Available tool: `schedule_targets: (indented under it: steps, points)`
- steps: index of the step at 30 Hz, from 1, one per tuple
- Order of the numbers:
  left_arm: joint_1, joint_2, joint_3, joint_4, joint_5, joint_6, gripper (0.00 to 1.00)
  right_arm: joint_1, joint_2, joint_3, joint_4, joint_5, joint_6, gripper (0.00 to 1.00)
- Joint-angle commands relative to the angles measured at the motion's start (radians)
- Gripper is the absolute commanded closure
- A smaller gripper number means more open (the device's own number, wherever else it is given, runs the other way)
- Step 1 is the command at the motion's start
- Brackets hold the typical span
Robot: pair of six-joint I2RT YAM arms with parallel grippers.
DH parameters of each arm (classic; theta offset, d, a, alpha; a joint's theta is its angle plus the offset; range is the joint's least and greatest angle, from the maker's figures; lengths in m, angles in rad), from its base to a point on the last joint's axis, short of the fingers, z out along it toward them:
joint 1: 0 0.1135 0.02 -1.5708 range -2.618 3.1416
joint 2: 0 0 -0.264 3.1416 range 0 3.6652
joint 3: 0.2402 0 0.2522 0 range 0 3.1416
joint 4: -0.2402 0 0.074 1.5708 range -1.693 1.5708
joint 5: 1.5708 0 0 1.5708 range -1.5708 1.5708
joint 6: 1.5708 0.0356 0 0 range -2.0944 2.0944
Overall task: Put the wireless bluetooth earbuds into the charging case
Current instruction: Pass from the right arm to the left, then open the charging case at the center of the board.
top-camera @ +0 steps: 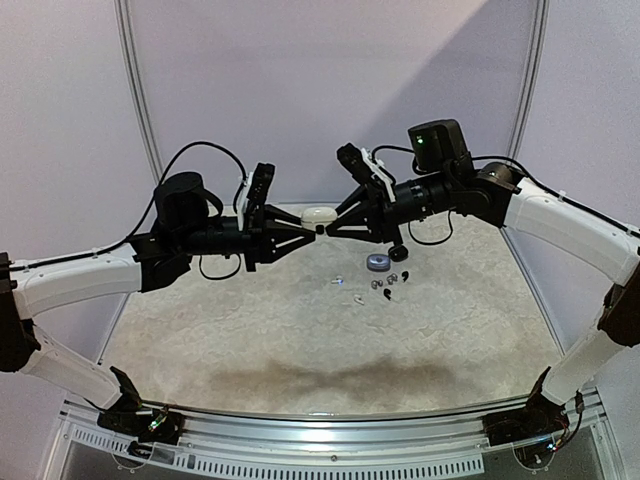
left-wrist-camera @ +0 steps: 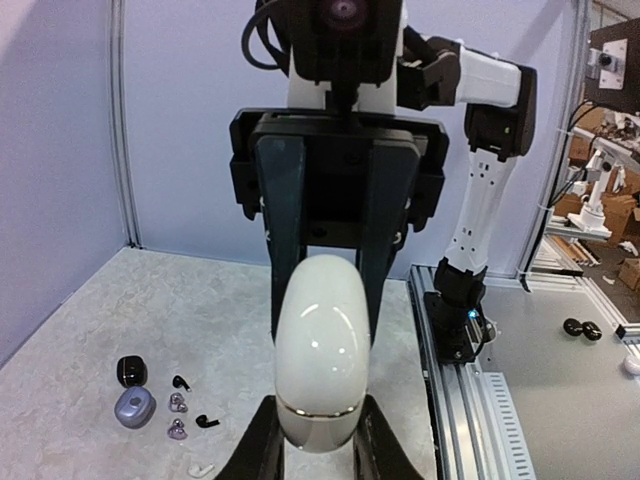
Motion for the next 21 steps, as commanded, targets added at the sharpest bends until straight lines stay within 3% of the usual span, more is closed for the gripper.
schedule_targets:
  steps: [1,3,4,7,9,14,21]
  points:
    - [-0.026,0.022,0.027,-0.004,0.005,0.001,0.99,0.007,-0.013,0.003,0.023,-0.005,0.001,1.00]
    - [-0.027,0.020,0.025,-0.001,-0.002,-0.001,1.00,0.007,-0.014,-0.002,0.026,0.006,0.001,1.00]
    - [-0.027,0.018,0.024,-0.001,-0.006,0.000,1.00,0.007,-0.016,-0.007,0.032,0.018,0.003,0.92]
    - [-0.028,0.012,0.014,0.009,-0.032,0.020,1.00,0.008,-0.021,-0.019,0.048,0.057,0.015,0.47]
    - [-0.032,0.006,0.005,0.011,-0.047,0.063,1.00,0.007,-0.020,-0.022,0.070,0.064,0.023,0.35]
    - [-0.039,0.004,0.002,0.011,-0.042,0.129,1.00,0.008,0.001,-0.019,0.107,0.071,0.047,0.33]
    - [-0.041,0.002,-0.004,-0.022,-0.008,0.263,1.00,0.007,0.010,0.000,0.101,0.127,0.052,0.37]
